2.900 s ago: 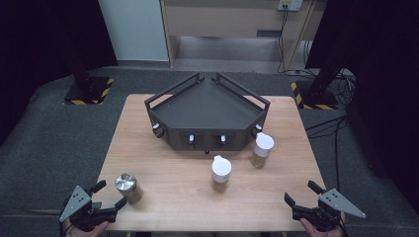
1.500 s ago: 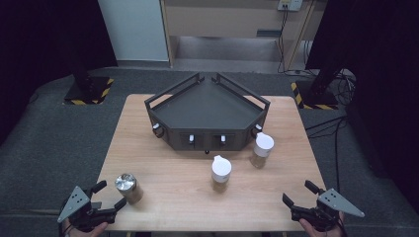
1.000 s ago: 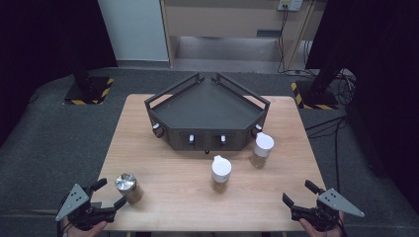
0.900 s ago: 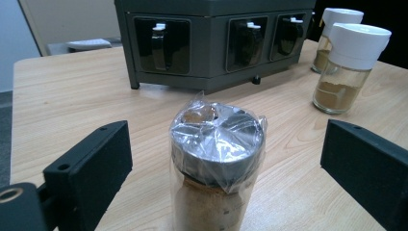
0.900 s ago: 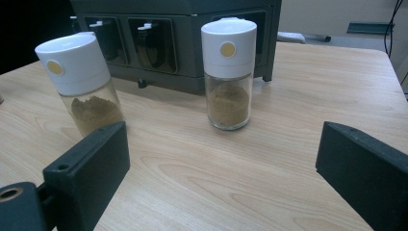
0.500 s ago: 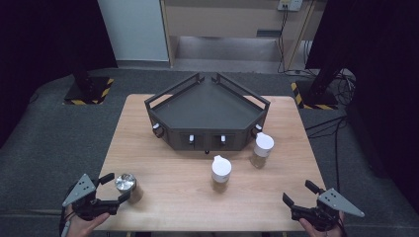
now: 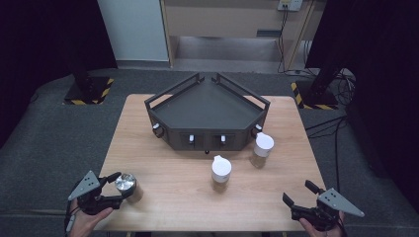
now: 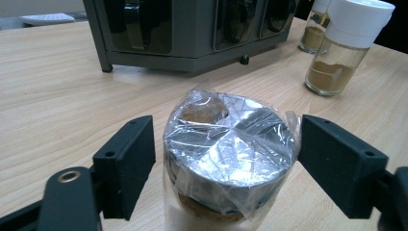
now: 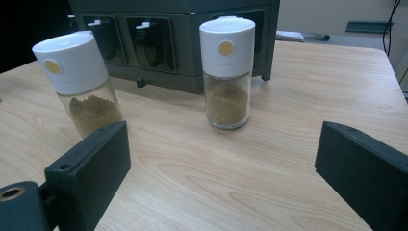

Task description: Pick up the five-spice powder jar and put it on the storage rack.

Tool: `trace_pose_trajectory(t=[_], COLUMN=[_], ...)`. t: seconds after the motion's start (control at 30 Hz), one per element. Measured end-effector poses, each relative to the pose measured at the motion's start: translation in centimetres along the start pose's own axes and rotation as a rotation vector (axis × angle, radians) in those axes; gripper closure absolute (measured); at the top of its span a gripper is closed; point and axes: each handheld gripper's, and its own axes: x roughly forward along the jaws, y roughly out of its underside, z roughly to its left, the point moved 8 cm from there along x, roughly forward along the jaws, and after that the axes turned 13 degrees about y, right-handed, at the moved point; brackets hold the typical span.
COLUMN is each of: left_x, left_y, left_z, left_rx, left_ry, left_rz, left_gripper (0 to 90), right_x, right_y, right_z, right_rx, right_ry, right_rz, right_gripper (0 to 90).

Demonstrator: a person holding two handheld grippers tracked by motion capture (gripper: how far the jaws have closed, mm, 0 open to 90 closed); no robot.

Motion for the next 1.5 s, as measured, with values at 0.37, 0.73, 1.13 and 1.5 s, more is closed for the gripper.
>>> trace_pose_trajectory(t=[0.37, 0.73, 1.13, 1.5], left_x=[0.8, 1.7, 4.4, 7.5], left_y=[-0.1, -1.9, -6.5, -11.0], left_z=[0.0, -0.2, -0.4, -0.4], left_rx=[0.035, 0.043, 0.084, 0.115], left_ry=[-0.013, 0.018, 0.088, 0.137], left_rz=[-0.001, -0.012, 0.008, 0.024], left_gripper=[33.4, 33.7, 33.7, 33.7], right_x=[0.0, 0.0, 0.0, 0.0], right_y=[0.0, 0.0, 0.0, 0.0], right_z=[0.0, 0.0, -0.1, -0.1], right_rx=[0.002, 0.003, 0.002, 0.006], right_ry=[0.0, -0.003, -0.008, -0.01], right_rz=[0.0, 0.0, 0.0, 0.0], right_gripper=[5.4, 5.5, 5.8, 5.8])
